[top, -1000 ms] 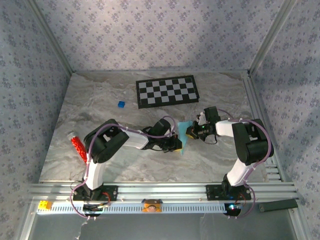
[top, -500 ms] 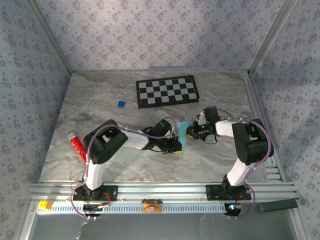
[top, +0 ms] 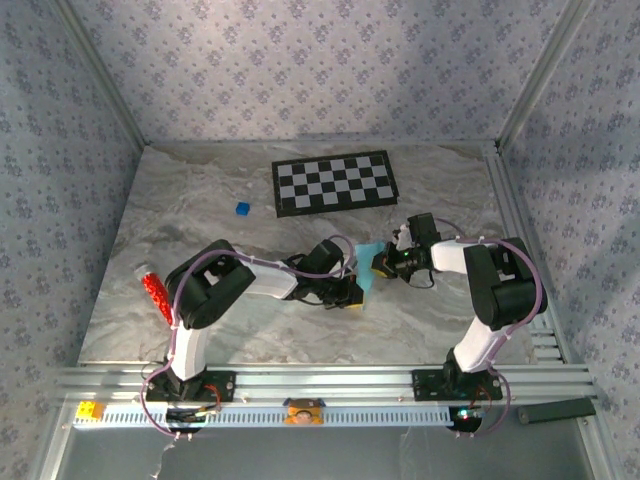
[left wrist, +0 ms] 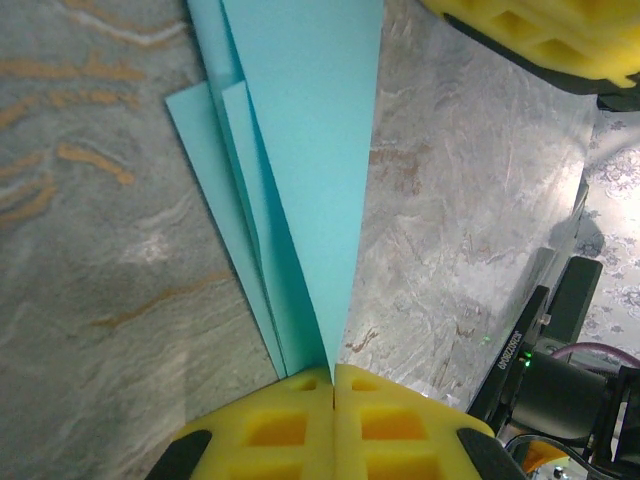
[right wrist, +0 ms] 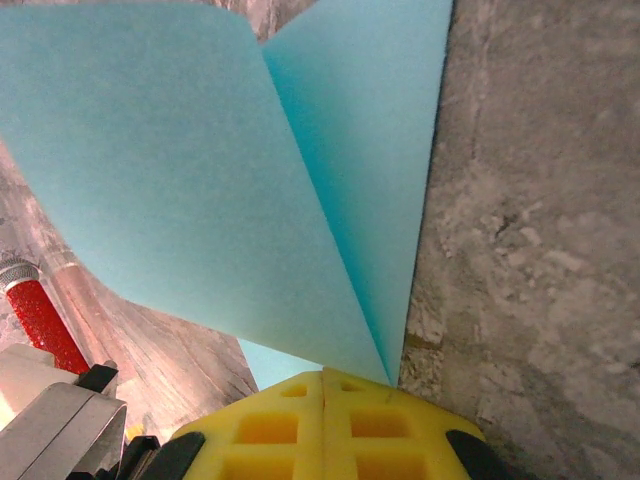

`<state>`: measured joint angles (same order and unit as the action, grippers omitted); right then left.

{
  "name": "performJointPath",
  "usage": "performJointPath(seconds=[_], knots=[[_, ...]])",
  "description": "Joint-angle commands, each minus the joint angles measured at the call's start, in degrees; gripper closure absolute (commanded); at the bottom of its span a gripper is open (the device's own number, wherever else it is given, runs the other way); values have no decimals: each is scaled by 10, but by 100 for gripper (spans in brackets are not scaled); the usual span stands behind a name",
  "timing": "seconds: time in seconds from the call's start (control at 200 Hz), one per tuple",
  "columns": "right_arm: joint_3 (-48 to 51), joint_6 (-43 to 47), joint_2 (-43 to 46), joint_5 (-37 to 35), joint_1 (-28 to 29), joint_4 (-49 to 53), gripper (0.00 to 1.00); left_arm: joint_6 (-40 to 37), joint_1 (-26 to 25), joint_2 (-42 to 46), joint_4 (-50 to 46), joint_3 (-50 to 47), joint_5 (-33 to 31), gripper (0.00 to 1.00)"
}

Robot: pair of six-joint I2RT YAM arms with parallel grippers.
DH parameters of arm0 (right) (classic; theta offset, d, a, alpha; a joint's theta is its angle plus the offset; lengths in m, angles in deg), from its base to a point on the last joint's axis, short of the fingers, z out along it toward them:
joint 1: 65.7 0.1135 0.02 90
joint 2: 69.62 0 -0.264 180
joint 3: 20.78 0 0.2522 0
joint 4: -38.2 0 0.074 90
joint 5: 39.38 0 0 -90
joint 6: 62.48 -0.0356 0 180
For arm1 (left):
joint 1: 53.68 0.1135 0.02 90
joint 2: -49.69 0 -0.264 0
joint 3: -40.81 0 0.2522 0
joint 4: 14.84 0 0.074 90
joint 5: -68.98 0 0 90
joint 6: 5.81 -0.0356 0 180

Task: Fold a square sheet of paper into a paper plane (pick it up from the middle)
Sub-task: Fold the wing for the fifth time at the center of the table.

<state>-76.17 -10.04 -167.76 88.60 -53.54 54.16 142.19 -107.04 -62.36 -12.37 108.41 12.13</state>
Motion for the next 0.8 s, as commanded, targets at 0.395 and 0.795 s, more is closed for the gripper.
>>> performJointPath(seconds=[0.395, 0.795], knots=[[13, 11, -29, -71, 5, 53, 95, -13, -22, 17, -74, -25, 23, 92], [9, 11, -25, -70, 7, 55, 95, -27, -19, 139, -95, -38, -85, 73]])
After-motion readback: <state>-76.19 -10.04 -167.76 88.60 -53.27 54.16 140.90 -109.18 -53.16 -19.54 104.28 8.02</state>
